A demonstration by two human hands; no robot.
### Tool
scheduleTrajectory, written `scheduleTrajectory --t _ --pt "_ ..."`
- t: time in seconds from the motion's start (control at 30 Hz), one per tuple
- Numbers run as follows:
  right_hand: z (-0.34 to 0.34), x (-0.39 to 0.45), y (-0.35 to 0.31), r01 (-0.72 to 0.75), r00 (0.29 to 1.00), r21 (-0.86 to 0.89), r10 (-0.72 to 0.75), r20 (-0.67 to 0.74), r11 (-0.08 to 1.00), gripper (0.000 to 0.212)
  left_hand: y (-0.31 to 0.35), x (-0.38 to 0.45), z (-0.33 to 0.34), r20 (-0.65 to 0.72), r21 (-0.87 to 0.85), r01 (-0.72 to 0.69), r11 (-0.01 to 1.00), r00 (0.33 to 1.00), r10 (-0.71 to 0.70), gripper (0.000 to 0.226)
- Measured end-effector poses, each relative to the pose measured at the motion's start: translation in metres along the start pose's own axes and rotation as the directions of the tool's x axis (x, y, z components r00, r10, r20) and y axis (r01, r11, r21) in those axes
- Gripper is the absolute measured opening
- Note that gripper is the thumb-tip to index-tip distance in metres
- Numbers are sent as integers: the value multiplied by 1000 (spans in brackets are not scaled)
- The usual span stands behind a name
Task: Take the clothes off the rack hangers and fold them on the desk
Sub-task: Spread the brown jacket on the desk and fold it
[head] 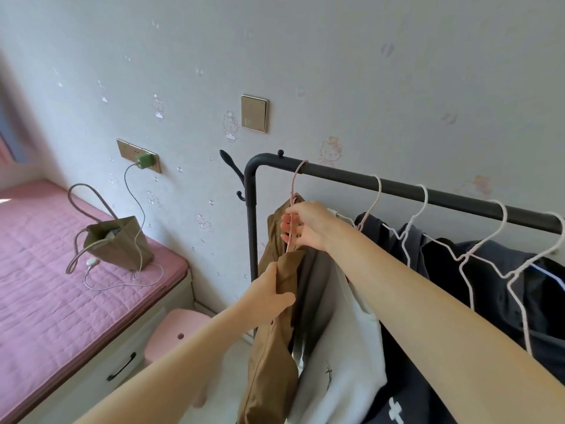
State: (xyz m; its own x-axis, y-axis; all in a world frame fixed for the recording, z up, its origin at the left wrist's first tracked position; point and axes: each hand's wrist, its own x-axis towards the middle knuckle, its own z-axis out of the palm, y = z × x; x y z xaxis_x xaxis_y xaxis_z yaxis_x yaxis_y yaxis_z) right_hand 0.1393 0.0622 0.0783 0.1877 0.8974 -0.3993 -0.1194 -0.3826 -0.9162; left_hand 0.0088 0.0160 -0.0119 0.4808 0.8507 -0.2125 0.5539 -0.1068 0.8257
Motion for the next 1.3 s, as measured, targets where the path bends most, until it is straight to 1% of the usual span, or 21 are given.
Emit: scheduleTrajectory --t 0.13,0.27,0.4,0.5,0.57,0.6,0.67,0.7,0.77,0.8,0.83,0.9,0.97,1.07,1.2,1.23,1.3 --pt "6 -10 -10 -4 1000 -2 4 17 1000 25 3 -5 -4 8 -15 -16 1000 1000 16 23" --pt "14 -21 -23 37 999 8 -37 12 999 28 7 -12 -17 3 -52 -74 996 997 74 25" --pt "26 -38 -30 82 993 -2 -82 -82 997 24 7 -25 -28 46 -81 -124 989 991 128 36" --pt "35 -53 -24 69 983 -42 -75 -167 997 21 0 -41 -28 106 -67 -149 987 982 155 41" --pt "39 -67 -19 51 976 -53 -61 -208 997 17 -6 -53 -26 171 -121 -177 977 966 196 48" --pt "42 -75 -14 44 972 -50 -54 -230 998 16 -10 -62 -26 211 -175 -181 968 953 217 47" --pt "50 -94 -5 23 962 -36 -32 -271 999 17 -17 -77 -30 268 -273 -172 947 932 246 35" --pt "50 -101 -4 4 960 -27 -11 -278 1000 18 -17 -79 -29 259 -295 -171 940 933 251 31" --pt "52 -116 2 -26 954 -41 13 -299 999 23 -23 -85 -29 252 -307 -159 938 937 241 32" --pt "54 -125 7 -36 949 -67 13 -315 997 27 -25 -92 -30 242 -281 -183 942 936 254 33" --pt "56 -134 10 -48 945 -98 14 -327 994 33 -27 -95 -30 203 -235 -236 943 937 285 37" --pt "59 -153 16 -67 929 -140 10 -370 988 42 -27 -102 -33 94 -115 -347 931 929 358 49" --pt "61 -171 21 -74 909 -184 -10 -416 980 47 -23 -102 -38 -28 -32 -419 908 908 418 59" --pt "62 -198 25 -73 891 -258 -54 -451 963 47 -15 -91 -47 -151 47 -395 917 905 398 70" --pt "59 -234 30 -41 867 -343 -138 -479 938 40 -4 -84 -52 -215 149 -326 934 911 352 78" --pt "57 -241 31 -32 861 -357 -156 -484 934 38 -2 -84 -49 -234 188 -307 933 909 346 78" --pt "53 -253 33 -16 849 -373 -184 -495 928 35 1 -86 -47 -310 296 -271 916 880 360 70"
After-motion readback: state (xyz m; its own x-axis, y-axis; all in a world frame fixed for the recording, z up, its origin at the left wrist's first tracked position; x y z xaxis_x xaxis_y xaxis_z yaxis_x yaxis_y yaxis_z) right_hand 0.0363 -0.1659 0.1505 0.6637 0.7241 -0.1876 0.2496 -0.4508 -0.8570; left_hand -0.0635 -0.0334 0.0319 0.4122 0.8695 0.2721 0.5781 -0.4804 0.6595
